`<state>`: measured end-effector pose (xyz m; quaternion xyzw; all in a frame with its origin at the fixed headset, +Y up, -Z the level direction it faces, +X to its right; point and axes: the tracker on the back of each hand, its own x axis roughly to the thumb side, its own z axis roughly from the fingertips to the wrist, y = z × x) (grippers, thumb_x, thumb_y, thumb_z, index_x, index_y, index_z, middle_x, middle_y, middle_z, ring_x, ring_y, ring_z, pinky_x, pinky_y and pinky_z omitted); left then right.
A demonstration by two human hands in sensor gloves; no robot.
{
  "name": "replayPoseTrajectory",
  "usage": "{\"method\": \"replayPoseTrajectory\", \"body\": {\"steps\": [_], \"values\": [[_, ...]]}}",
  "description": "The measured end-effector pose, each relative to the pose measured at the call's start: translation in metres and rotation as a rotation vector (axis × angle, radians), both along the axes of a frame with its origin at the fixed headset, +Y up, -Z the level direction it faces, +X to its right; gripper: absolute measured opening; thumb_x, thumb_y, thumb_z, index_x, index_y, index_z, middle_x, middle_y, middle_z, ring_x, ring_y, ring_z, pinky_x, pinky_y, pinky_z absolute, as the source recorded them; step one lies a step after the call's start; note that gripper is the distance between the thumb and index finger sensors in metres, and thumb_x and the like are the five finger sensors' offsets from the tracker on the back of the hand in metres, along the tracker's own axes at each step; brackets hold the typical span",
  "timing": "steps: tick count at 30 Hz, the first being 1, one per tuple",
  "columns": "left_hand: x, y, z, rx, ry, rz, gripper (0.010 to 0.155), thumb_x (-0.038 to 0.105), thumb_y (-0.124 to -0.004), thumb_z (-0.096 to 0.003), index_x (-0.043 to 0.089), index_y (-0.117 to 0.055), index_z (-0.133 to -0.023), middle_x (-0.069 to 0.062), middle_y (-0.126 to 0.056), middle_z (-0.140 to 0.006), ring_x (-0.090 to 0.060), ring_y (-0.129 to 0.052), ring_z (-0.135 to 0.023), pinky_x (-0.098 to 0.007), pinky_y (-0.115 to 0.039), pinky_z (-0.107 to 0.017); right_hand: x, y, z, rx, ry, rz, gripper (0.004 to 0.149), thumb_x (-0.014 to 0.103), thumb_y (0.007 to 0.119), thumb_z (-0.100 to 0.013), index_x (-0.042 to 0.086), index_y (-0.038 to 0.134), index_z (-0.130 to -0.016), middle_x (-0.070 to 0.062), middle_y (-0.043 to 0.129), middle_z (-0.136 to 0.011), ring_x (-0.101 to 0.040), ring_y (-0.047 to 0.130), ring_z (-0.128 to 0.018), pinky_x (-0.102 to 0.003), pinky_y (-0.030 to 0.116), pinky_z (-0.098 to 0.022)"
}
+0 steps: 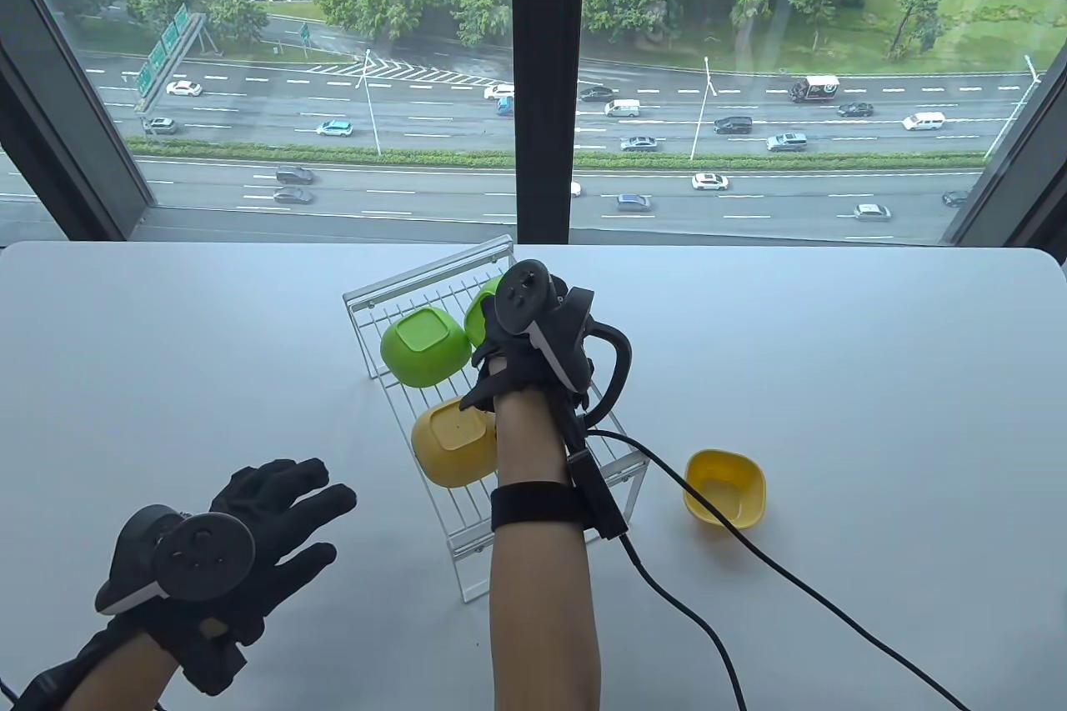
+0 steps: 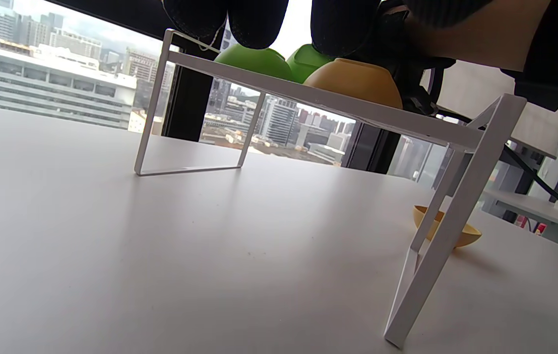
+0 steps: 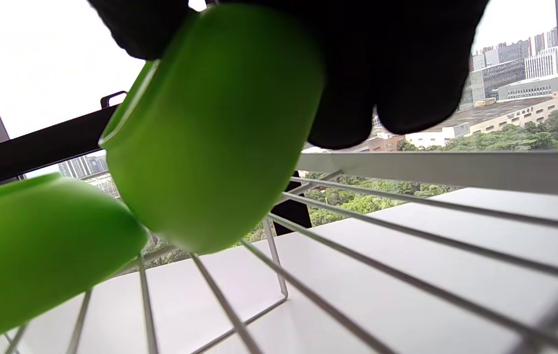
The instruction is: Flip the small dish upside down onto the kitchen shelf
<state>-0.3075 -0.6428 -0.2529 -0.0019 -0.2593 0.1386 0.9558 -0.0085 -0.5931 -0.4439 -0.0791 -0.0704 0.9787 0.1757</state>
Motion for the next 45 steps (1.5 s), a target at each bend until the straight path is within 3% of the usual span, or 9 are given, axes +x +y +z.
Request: {"method": "replayPoseTrajectory", "body": {"steps": [5, 6, 10, 14, 16, 22, 34, 38, 45], "values": [[0.001, -0.002, -0.001, -0.026, -0.002, -0.01, 0.065, 0.058, -0.063, -0.0473, 0.035, -0.063, -0.108, -0.009, -0.054, -0.12, -0.043, -0.052, -0.108, -0.073, -0.045, -0.076, 0.004, -0.017, -0.011, -0.058, -0.011, -0.07, 0.062, 0.053, 0.071, -0.052, 0.017, 0.069, -0.102, -0.011, 0.086, -0.094, -0.019, 0.099, -0.059, -0.048, 0.082, -0.055], [0.001, -0.003, -0.001, -0.028, -0.002, -0.01, 0.065, 0.058, -0.063, -0.0473, 0.035, -0.064, -0.108, -0.009, -0.054, -0.12, -0.043, -0.052, -0.108, -0.073, -0.045, -0.076, 0.006, -0.02, -0.012, -0.059, -0.01, -0.081, 0.061, 0.052, 0.07, -0.052, 0.017, 0.068, -0.102, -0.011, 0.086, -0.092, -0.015, 0.101, -0.051, -0.048, 0.081, -0.056], [0.001, -0.003, -0.001, -0.031, -0.004, -0.015, 0.065, 0.058, -0.063, -0.0472, 0.035, -0.064, -0.108, -0.009, -0.054, -0.12, -0.044, -0.052, -0.108, -0.073, -0.045, -0.076, 0.007, -0.02, -0.016, -0.06, -0.001, -0.065, 0.062, 0.056, 0.069, -0.052, 0.018, 0.069, -0.101, -0.008, 0.088, -0.089, -0.013, 0.098, -0.05, -0.05, 0.08, -0.057], [-0.001, -0.002, -0.001, -0.037, -0.013, -0.005, 0.065, 0.058, -0.063, -0.0472, 0.035, -0.064, -0.108, -0.009, -0.054, -0.12, -0.043, -0.052, -0.108, -0.073, -0.045, -0.076, 0.006, -0.02, -0.015, -0.062, -0.036, 0.022, 0.059, 0.051, 0.078, -0.049, 0.019, 0.075, -0.098, -0.012, 0.078, -0.095, -0.023, 0.088, -0.062, -0.054, 0.076, -0.059], [-0.001, -0.002, -0.001, -0.036, -0.013, -0.002, 0.065, 0.058, -0.063, -0.0472, 0.035, -0.064, -0.108, -0.009, -0.054, -0.12, -0.043, -0.052, -0.108, -0.073, -0.045, -0.076, 0.008, -0.021, -0.015, -0.114, -0.031, 0.032, 0.057, 0.053, 0.074, -0.051, 0.021, 0.074, -0.097, -0.01, 0.078, -0.096, -0.025, 0.085, -0.068, -0.055, 0.072, -0.062], [-0.008, -0.002, 0.001, -0.043, -0.014, 0.005, 0.065, 0.057, -0.063, -0.0469, 0.034, -0.064, -0.108, -0.009, -0.055, -0.12, -0.043, -0.053, -0.108, -0.073, -0.045, -0.076, 0.018, -0.014, -0.004, 0.034, -0.021, -0.089, 0.062, 0.055, 0.071, -0.05, 0.017, 0.074, -0.099, -0.015, 0.079, -0.096, -0.032, 0.085, -0.07, -0.059, 0.07, -0.062], [-0.012, -0.007, -0.004, -0.088, 0.01, 0.028, 0.065, 0.057, -0.063, -0.047, 0.034, -0.064, -0.108, -0.009, -0.055, -0.12, -0.044, -0.051, -0.108, -0.073, -0.045, -0.076, 0.055, 0.045, 0.094, 0.373, 0.141, -0.13, 0.061, 0.056, 0.07, -0.051, 0.018, 0.076, -0.099, -0.015, 0.081, -0.097, -0.036, 0.085, -0.072, -0.062, 0.065, -0.065], [-0.015, -0.01, -0.007, -0.101, 0.038, 0.039, 0.065, 0.057, -0.063, -0.047, 0.034, -0.064, -0.108, -0.009, -0.055, -0.12, -0.044, -0.051, -0.108, -0.073, -0.044, -0.076, 0.091, 0.045, 0.136, 0.567, 0.113, -0.15, 0.062, 0.056, 0.07, -0.051, 0.017, 0.076, -0.099, -0.014, 0.085, -0.093, -0.035, 0.088, -0.069, -0.062, 0.068, -0.063], [-0.019, -0.018, -0.016, -0.105, 0.059, 0.052, 0.065, 0.057, -0.063, -0.0468, 0.034, -0.065, -0.107, -0.009, -0.056, -0.119, -0.043, -0.052, -0.108, -0.073, -0.045, -0.076, 0.153, 0.02, 0.188, 0.575, 0.06, -0.116, 0.063, 0.057, 0.069, -0.052, 0.018, 0.074, -0.101, -0.015, 0.083, -0.095, -0.036, 0.086, -0.071, -0.063, 0.064, -0.065]]}}
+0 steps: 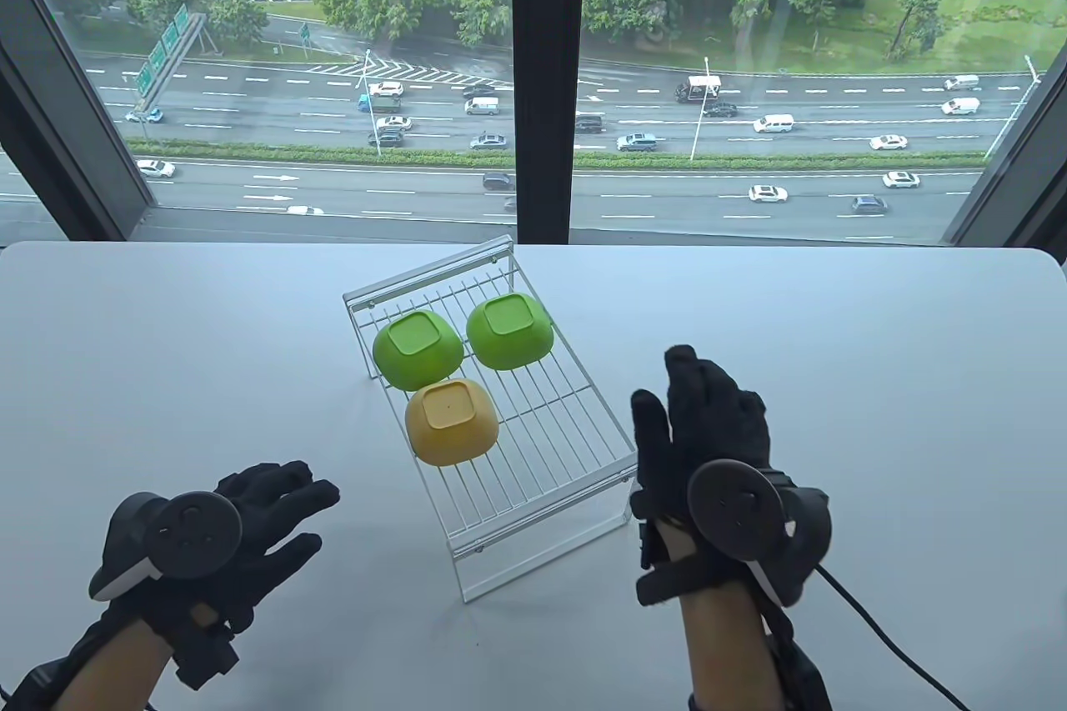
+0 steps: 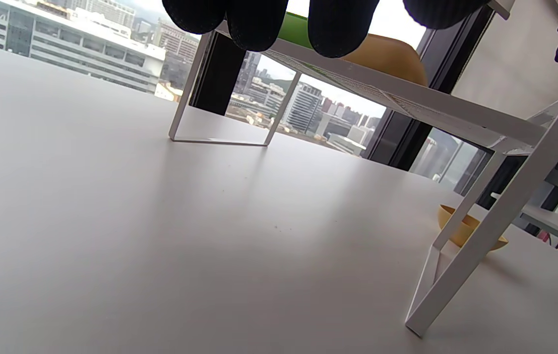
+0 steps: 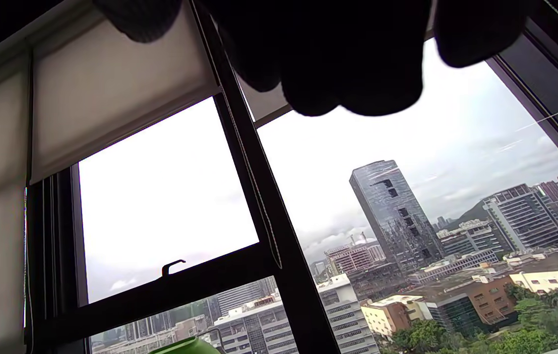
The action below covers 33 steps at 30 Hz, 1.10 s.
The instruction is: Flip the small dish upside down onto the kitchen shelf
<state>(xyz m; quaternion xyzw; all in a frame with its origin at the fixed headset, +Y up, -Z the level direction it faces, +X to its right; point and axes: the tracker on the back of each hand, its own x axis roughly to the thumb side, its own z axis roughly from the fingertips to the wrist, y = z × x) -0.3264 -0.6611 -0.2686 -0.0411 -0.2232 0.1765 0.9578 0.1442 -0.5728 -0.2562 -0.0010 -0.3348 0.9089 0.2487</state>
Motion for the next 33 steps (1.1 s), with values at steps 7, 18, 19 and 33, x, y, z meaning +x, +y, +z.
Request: {"method": "replayPoseTrajectory", "body": {"steps": [7, 18, 19, 33], "values": [[0.0, -0.005, -0.005, 0.053, 0.006, 0.024, 0.064, 0.057, -0.063, -0.0464, 0.034, -0.066, -0.106, -0.007, -0.061, -0.117, -0.042, -0.057, -0.106, -0.072, -0.047, -0.076, 0.048, -0.043, 0.015, -0.049, -0.052, -0.093, 0.062, 0.057, 0.069, -0.053, 0.017, 0.075, -0.101, -0.016, 0.081, -0.097, -0.037, 0.084, -0.073, -0.065, 0.062, -0.066], [-0.007, -0.017, -0.013, -0.003, 0.049, 0.003, 0.064, 0.056, -0.063, -0.0462, 0.034, -0.067, -0.106, -0.008, -0.061, -0.116, -0.042, -0.057, -0.106, -0.072, -0.047, -0.076, 0.063, -0.077, 0.008, -0.104, -0.083, -0.07, 0.061, 0.056, 0.07, -0.052, 0.018, 0.075, -0.1, -0.015, 0.082, -0.096, -0.037, 0.084, -0.073, -0.065, 0.061, -0.066], [-0.008, -0.017, -0.013, -0.006, 0.052, 0.0, 0.064, 0.056, -0.063, -0.0462, 0.034, -0.067, -0.105, -0.007, -0.061, -0.116, -0.042, -0.057, -0.106, -0.072, -0.047, -0.076, 0.063, -0.08, 0.007, -0.119, -0.089, -0.054, 0.061, 0.056, 0.07, -0.052, 0.018, 0.075, -0.099, -0.015, 0.082, -0.096, -0.036, 0.084, -0.073, -0.065, 0.061, -0.066], [-0.008, -0.023, -0.014, -0.041, 0.03, 0.007, 0.064, 0.056, -0.063, -0.0464, 0.034, -0.066, -0.106, -0.008, -0.062, -0.116, -0.042, -0.057, -0.106, -0.072, -0.047, -0.075, 0.049, -0.123, -0.007, -0.383, -0.074, 0.232, 0.063, 0.054, 0.072, -0.051, 0.019, 0.067, -0.103, -0.013, 0.074, -0.102, -0.036, 0.077, -0.081, -0.066, 0.055, -0.069]]}}
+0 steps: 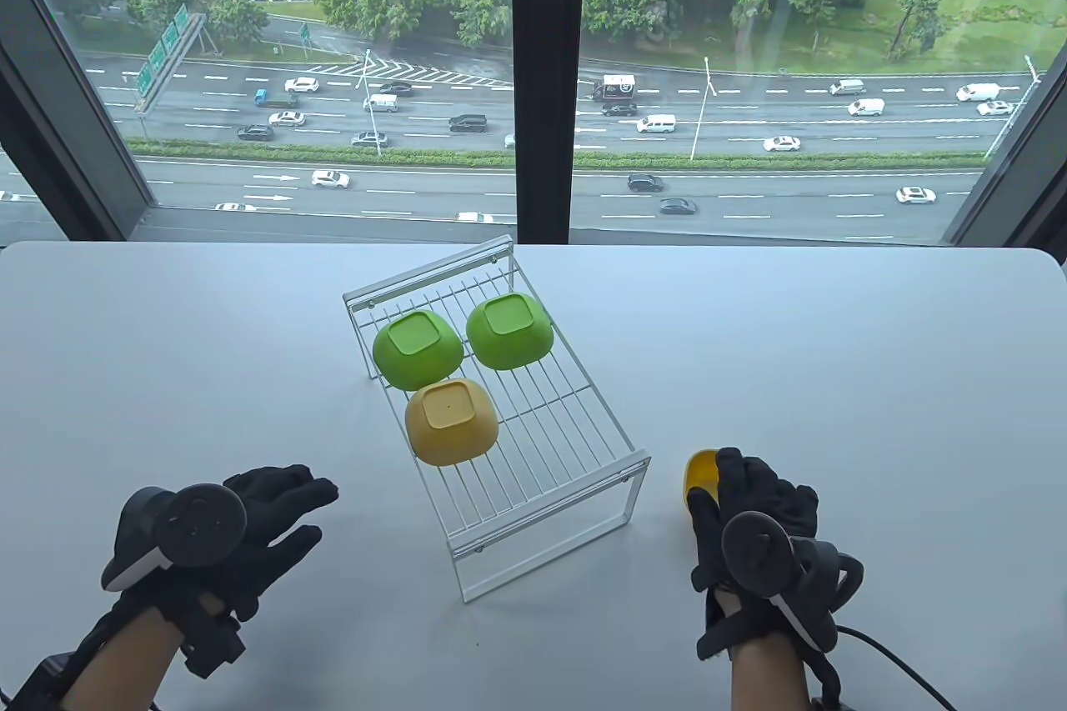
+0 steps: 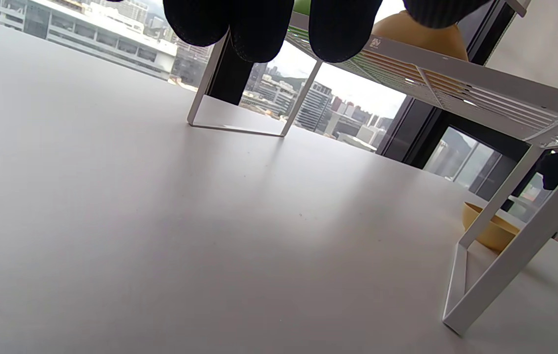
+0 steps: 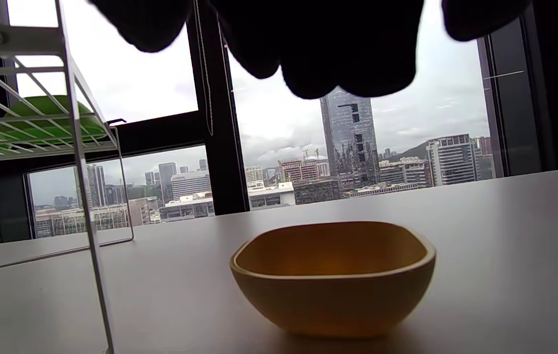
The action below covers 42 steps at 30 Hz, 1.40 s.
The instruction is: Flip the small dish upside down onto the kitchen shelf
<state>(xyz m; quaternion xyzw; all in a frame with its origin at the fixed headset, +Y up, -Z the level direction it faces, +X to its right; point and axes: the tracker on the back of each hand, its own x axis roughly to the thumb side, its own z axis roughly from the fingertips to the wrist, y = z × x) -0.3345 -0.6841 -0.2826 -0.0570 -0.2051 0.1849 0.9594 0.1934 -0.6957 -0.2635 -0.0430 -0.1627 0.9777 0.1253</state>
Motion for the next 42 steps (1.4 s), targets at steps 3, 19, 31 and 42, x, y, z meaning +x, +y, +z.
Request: {"method": "replayPoseTrajectory", "body": {"steps": [3, 19, 31, 42], "values": [[0.0, -0.001, 0.0, -0.002, -0.006, 0.003, 0.063, 0.057, -0.063, -0.0464, 0.034, -0.066, -0.106, -0.007, -0.062, -0.116, -0.042, -0.058, -0.106, -0.072, -0.047, -0.076, -0.001, -0.004, -0.001, -0.027, 0.007, 0.009, 0.063, 0.054, 0.072, -0.051, 0.019, 0.067, -0.103, -0.013, 0.074, -0.102, -0.036, 0.077, -0.081, -0.066, 0.054, -0.069], [0.0, -0.008, -0.004, -0.055, -0.01, 0.009, 0.064, 0.057, -0.063, -0.0467, 0.034, -0.066, -0.106, -0.008, -0.062, -0.117, -0.042, -0.058, -0.106, -0.072, -0.047, -0.075, -0.011, -0.036, -0.02, -0.323, 0.083, 0.18, 0.068, 0.051, 0.077, -0.049, 0.021, 0.059, -0.107, -0.011, 0.066, -0.111, -0.036, 0.072, -0.096, -0.061, 0.045, -0.074], [0.003, -0.012, -0.005, -0.088, -0.03, 0.001, 0.064, 0.057, -0.062, -0.0469, 0.034, -0.066, -0.106, -0.008, -0.062, -0.117, -0.042, -0.058, -0.106, -0.072, -0.048, -0.075, -0.022, -0.051, -0.031, -0.467, 0.086, 0.256, 0.073, 0.038, 0.083, -0.048, 0.019, 0.048, -0.109, -0.013, 0.058, -0.115, -0.037, 0.065, -0.101, -0.064, 0.041, -0.074], [0.005, -0.014, -0.005, -0.123, -0.036, 0.008, 0.064, 0.057, -0.062, -0.047, 0.034, -0.065, -0.107, -0.008, -0.062, -0.116, -0.042, -0.058, -0.106, -0.072, -0.049, -0.075, -0.03, -0.052, -0.029, -0.47, 0.1, 0.315, 0.069, 0.033, 0.085, -0.047, 0.018, 0.053, -0.106, -0.011, 0.074, -0.105, -0.035, 0.08, -0.088, -0.066, 0.047, -0.073]]}}
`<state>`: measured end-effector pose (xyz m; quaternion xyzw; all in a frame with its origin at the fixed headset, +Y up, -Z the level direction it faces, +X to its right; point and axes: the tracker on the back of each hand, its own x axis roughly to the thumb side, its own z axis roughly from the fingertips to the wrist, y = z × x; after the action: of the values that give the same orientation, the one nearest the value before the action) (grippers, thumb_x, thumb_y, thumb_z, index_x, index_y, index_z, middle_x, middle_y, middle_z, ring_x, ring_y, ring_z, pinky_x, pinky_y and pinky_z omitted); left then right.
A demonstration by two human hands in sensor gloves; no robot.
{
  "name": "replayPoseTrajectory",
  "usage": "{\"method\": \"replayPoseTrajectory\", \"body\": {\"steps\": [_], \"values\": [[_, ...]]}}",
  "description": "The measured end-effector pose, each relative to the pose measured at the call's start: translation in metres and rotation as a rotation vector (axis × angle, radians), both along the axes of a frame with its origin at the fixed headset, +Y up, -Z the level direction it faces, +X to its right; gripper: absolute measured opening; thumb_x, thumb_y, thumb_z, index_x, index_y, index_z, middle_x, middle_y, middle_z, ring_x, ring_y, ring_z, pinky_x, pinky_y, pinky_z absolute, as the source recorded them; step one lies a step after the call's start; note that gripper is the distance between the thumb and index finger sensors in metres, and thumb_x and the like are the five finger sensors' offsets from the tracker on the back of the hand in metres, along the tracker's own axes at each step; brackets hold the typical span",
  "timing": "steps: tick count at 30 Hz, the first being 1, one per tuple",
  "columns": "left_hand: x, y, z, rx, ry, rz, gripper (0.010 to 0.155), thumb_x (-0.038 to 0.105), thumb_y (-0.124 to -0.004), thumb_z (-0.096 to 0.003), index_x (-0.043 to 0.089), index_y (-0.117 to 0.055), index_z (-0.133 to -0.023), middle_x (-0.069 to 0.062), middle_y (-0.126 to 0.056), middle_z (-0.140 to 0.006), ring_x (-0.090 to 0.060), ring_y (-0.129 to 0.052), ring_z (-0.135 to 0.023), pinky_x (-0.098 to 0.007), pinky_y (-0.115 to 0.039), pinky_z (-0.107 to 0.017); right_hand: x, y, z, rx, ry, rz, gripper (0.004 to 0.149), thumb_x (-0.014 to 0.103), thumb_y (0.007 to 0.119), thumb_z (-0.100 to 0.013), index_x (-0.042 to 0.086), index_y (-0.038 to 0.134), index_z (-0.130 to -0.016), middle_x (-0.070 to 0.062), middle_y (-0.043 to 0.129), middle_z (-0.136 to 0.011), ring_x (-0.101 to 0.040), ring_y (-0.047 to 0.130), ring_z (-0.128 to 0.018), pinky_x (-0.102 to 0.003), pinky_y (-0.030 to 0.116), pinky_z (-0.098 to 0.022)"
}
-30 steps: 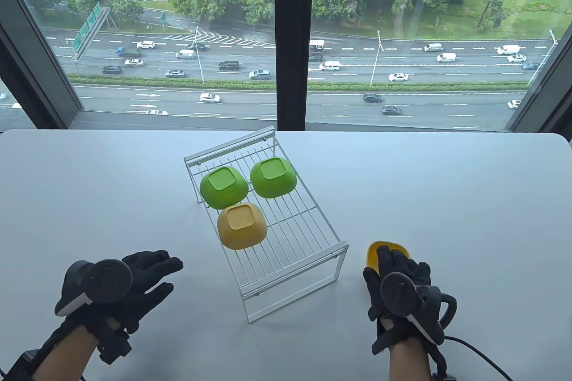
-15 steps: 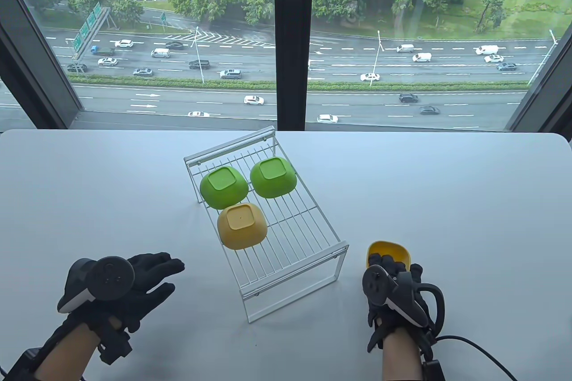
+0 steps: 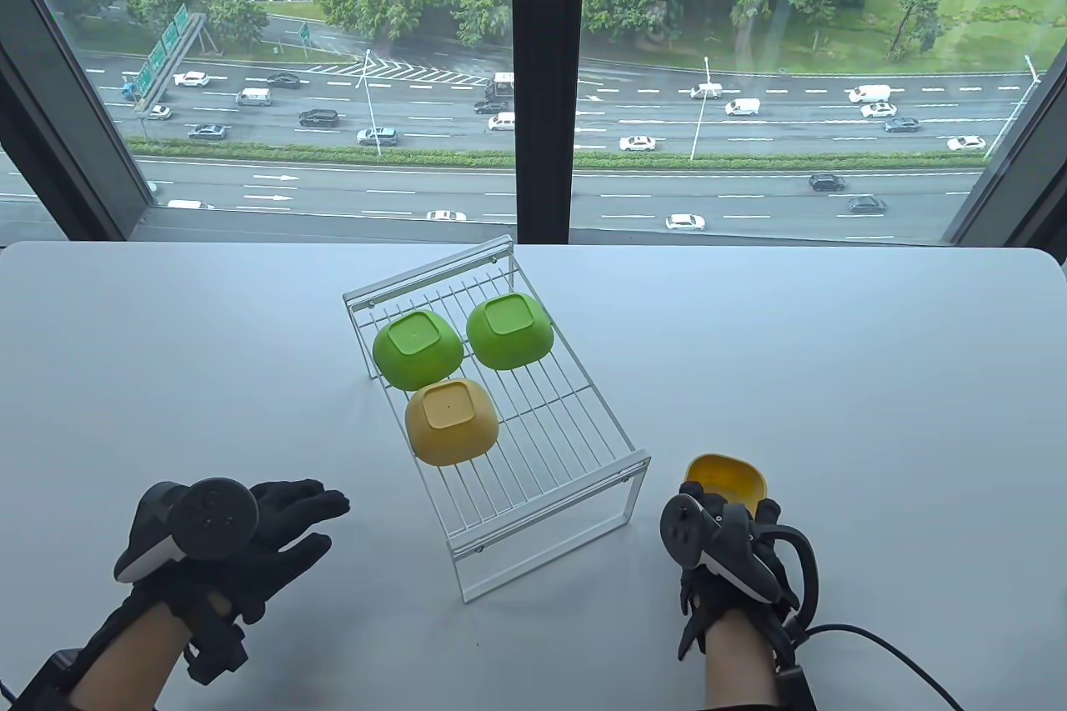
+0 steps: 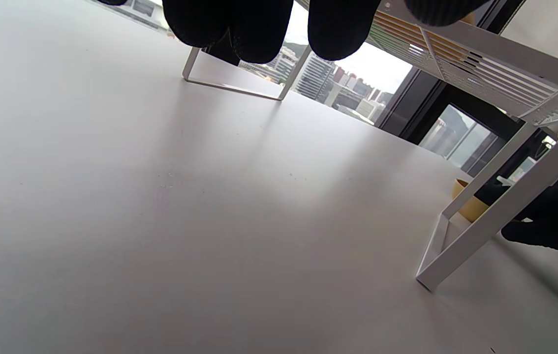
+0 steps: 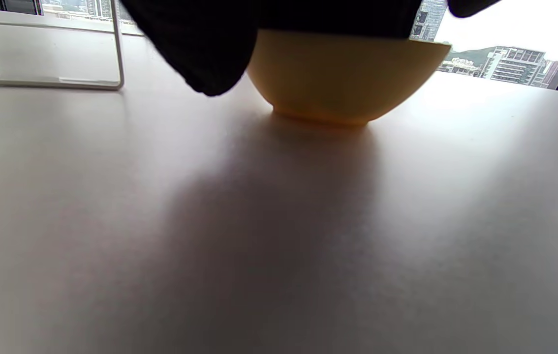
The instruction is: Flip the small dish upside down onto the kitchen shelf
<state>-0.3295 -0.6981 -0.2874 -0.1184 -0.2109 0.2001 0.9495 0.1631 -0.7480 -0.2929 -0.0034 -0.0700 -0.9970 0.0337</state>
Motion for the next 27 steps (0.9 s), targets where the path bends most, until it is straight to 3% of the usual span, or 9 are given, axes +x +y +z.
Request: {"method": "replayPoseTrajectory", "body": {"steps": [9, 15, 21, 27], "values": [[0.0, 0.0, -0.001, -0.003, -0.009, 0.008, 0.064, 0.057, -0.062, -0.0471, 0.034, -0.065, -0.107, -0.008, -0.062, -0.116, -0.042, -0.058, -0.106, -0.072, -0.049, -0.075, -0.002, -0.002, 0.002, -0.02, -0.014, 0.064, 0.076, 0.033, 0.088, -0.045, 0.017, 0.047, -0.107, -0.011, 0.068, -0.107, -0.03, 0.082, -0.082, -0.062, 0.056, -0.071], [0.001, 0.0, 0.0, -0.004, -0.015, 0.01, 0.064, 0.057, -0.062, -0.047, 0.034, -0.065, -0.107, -0.008, -0.062, -0.116, -0.042, -0.058, -0.105, -0.072, -0.049, -0.075, -0.006, 0.002, 0.002, 0.05, -0.005, 0.126, 0.068, 0.029, 0.09, -0.044, 0.017, 0.06, -0.103, -0.01, 0.083, -0.097, -0.022, 0.092, -0.064, -0.055, 0.067, -0.066], [0.001, 0.0, 0.0, -0.003, -0.025, 0.012, 0.064, 0.057, -0.062, -0.0469, 0.034, -0.066, -0.106, -0.008, -0.062, -0.116, -0.042, -0.058, -0.105, -0.072, -0.049, -0.075, 0.001, 0.01, 0.006, 0.112, -0.053, 0.078, 0.057, 0.026, 0.088, -0.044, 0.015, 0.072, -0.097, -0.008, 0.092, -0.082, -0.023, 0.093, -0.057, -0.057, 0.069, -0.064], [0.002, -0.001, 0.001, -0.004, -0.027, 0.011, 0.064, 0.057, -0.062, -0.0469, 0.034, -0.065, -0.107, -0.008, -0.061, -0.117, -0.042, -0.058, -0.106, -0.072, -0.048, -0.075, 0.007, 0.016, 0.011, 0.144, -0.094, 0.014, 0.056, 0.025, 0.085, -0.045, 0.017, 0.07, -0.099, -0.008, 0.09, -0.082, -0.022, 0.09, -0.059, -0.066, 0.069, -0.063]]}}
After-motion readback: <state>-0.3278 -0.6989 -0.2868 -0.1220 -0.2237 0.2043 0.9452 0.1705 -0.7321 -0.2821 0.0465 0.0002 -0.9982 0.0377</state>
